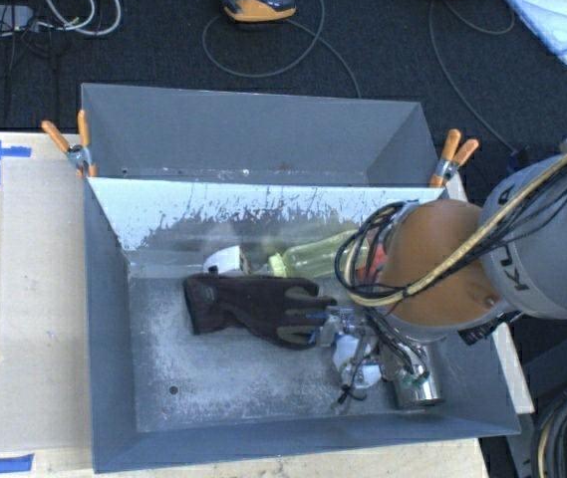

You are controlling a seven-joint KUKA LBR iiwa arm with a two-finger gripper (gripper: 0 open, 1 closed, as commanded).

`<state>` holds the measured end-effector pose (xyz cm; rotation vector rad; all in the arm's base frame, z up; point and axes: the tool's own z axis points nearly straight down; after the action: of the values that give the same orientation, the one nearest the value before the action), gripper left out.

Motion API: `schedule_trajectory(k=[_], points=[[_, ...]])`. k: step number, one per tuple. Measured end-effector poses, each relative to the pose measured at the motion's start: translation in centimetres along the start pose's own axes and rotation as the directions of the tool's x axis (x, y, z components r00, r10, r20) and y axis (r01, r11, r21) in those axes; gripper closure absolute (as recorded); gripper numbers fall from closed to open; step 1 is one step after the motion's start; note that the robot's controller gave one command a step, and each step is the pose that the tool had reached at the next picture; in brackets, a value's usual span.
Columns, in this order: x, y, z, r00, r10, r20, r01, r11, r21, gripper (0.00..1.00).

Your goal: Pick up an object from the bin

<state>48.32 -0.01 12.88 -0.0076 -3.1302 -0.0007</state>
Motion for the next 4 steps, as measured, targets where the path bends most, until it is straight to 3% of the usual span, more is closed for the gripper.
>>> schedule_trajectory(k=[1, 3, 4], points=[[-0.2, 0.0, -0.4, 1.000, 0.000, 0.008, 0.000, 1.000, 0.000, 0.00], [-5.5, 1.4, 3.9, 0.971, -0.237, 0.006, 0.237, 0.971, 0.001, 0.00], [-7.4, 2.2, 4.4, 0.999, -0.042, 0.005, 0.042, 0.999, -0.001, 0.00]])
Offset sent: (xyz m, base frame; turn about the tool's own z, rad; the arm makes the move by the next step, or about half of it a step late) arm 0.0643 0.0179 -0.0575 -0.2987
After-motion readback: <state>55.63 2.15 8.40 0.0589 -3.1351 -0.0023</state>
